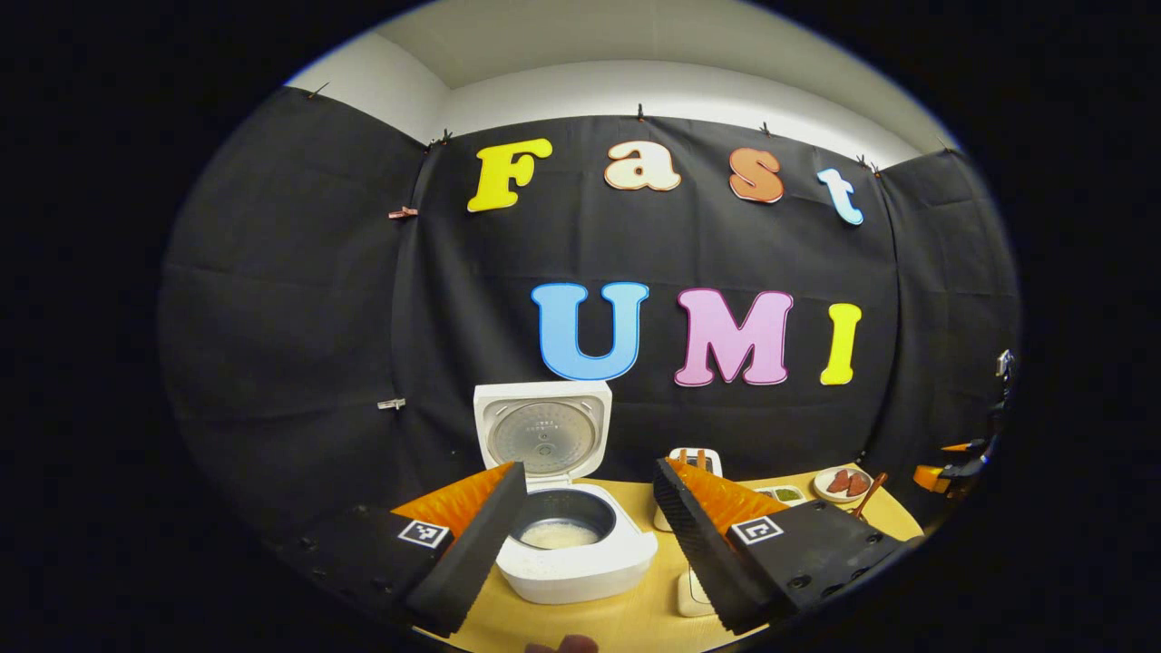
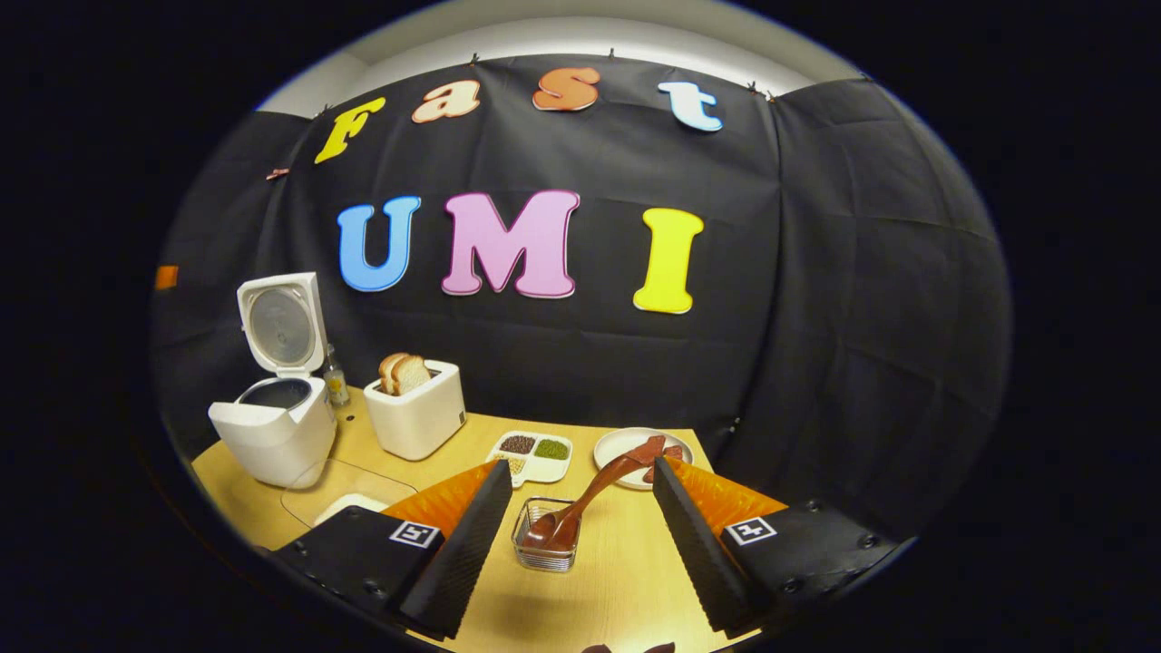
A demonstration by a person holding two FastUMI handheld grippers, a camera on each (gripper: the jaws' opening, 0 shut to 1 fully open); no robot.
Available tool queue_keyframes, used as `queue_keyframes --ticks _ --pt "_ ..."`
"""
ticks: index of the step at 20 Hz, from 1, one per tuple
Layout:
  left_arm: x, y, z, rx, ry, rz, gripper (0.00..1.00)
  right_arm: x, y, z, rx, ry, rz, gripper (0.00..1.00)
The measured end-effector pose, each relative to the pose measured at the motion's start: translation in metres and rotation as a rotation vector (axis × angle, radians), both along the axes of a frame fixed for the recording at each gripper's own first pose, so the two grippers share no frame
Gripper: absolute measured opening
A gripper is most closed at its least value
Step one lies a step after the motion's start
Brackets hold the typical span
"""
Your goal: Close the left gripper, press the button to open the rice cooker; take a wooden spoon from the chopstick holder with the right hand, scoop a spoonful of rice and pour it into the rice cooker, then put the wooden spoon back into the chopstick holder.
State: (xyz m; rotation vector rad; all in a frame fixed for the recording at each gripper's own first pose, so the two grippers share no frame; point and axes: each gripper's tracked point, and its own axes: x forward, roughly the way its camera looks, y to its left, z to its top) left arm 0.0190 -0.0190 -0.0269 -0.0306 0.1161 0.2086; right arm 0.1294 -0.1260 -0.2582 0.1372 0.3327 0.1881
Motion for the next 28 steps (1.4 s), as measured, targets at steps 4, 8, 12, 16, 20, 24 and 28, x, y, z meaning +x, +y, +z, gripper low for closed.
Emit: queue_keyframes --ticks 4,8,12,16,20,24,28 --pt "-0.004 -0.017 -0.003 -0.006 0.016 0.058 0.97 0.029 0.007 -0.058 0.067 0.109 0.075 0.98" --pt "-0.02 -0.021 -0.006 0.002 0.035 0.109 0.97 0.05 0.017 -0.112 0.102 0.21 0.109 0.98" --pt "-0.037 -0.022 -0.008 0.012 0.048 0.162 0.97 0.075 0.023 -0.148 0.158 0.271 0.092 0.84" --pt "-0.056 -0.016 -0.021 0.021 0.084 0.213 0.97 0.085 0.037 -0.163 0.228 0.309 0.109 0.64" --pt "-0.066 -0.019 -0.025 -0.01 0.094 0.226 0.98 0.084 0.045 -0.152 0.232 0.29 0.131 0.35" --pt "-0.076 -0.013 -0.027 -0.004 0.106 0.247 0.97 0.067 0.055 -0.135 0.213 0.248 0.192 0.21" --pt "-0.082 -0.009 -0.029 -0.001 0.116 0.255 0.97 0.072 0.059 -0.141 0.211 0.264 0.184 0.21"
